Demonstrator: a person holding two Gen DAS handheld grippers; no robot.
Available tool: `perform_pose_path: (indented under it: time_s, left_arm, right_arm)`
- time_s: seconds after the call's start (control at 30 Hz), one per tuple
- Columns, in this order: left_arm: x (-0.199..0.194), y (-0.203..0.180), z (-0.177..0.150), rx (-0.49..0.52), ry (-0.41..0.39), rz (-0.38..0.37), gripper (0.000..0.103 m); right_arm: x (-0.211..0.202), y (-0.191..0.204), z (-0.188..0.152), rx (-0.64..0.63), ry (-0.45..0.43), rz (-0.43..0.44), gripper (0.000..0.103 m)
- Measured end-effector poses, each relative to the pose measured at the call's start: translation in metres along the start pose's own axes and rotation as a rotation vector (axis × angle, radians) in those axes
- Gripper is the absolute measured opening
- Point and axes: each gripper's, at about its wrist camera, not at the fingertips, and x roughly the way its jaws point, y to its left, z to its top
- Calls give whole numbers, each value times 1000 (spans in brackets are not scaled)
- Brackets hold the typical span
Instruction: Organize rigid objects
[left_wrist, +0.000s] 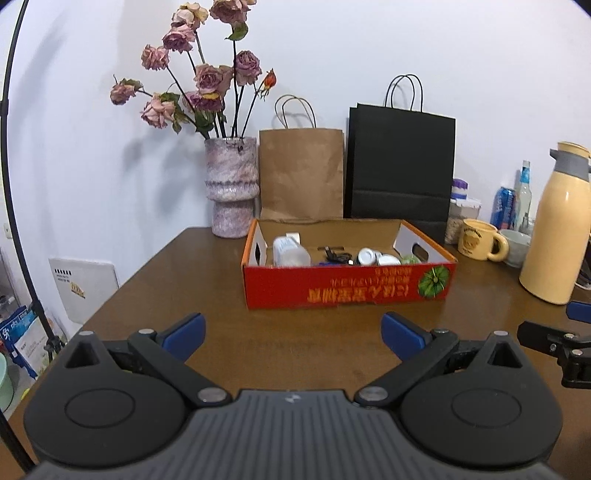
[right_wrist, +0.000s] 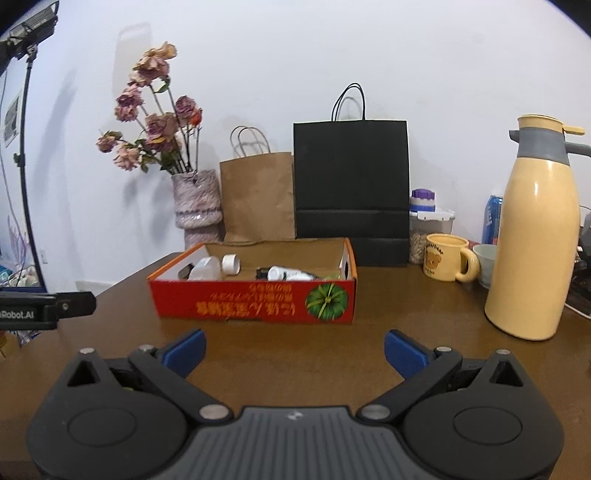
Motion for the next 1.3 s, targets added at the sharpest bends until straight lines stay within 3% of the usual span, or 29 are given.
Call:
perform_pose_path:
  time_s: [0.53, 1.3]
  left_arm:
    - [-28, 7, -40, -43, 76, -17, 103]
    - [-31, 7, -43, -39, 74, -27, 103]
  right_arm:
    - [-37, 12, -28, -23, 25, 15, 103]
    - [-45, 18, -24, -41, -1, 16, 103]
